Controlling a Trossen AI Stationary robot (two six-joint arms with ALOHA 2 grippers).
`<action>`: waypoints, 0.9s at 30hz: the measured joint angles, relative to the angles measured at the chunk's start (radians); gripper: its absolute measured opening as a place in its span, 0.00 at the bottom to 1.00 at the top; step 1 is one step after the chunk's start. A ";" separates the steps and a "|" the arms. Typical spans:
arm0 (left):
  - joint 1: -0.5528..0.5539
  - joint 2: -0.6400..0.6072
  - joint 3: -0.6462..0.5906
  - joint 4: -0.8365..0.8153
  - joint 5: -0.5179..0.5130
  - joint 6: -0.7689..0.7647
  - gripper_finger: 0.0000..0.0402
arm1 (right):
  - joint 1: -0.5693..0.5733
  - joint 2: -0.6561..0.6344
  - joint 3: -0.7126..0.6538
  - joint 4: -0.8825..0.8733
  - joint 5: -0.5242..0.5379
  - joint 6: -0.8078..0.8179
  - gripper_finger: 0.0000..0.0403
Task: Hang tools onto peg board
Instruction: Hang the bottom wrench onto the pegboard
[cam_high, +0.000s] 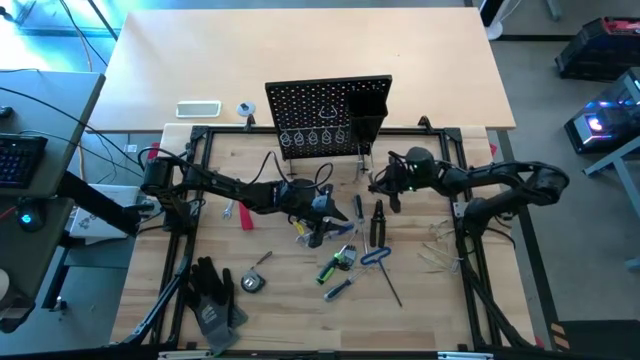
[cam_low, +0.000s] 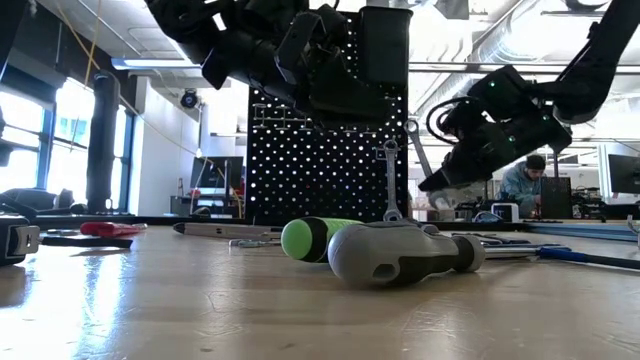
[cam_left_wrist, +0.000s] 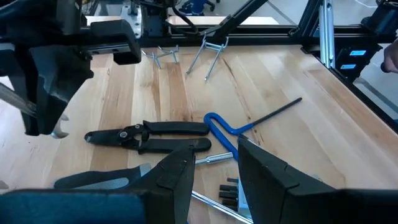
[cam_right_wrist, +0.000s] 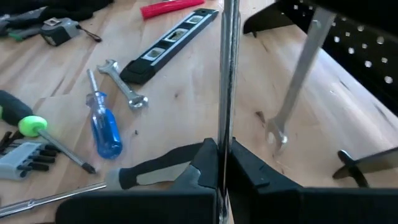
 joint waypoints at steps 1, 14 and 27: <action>0.000 0.000 0.000 -0.001 0.000 0.000 0.29 | -0.005 0.000 0.000 -0.007 -0.011 -0.003 0.01; 0.000 0.000 0.000 -0.010 0.000 0.019 0.29 | -0.084 0.000 -0.001 -0.037 -0.116 -0.020 0.01; 0.001 0.000 0.000 -0.004 -0.002 0.029 0.29 | -0.144 0.000 0.001 -0.069 -0.122 -0.057 0.01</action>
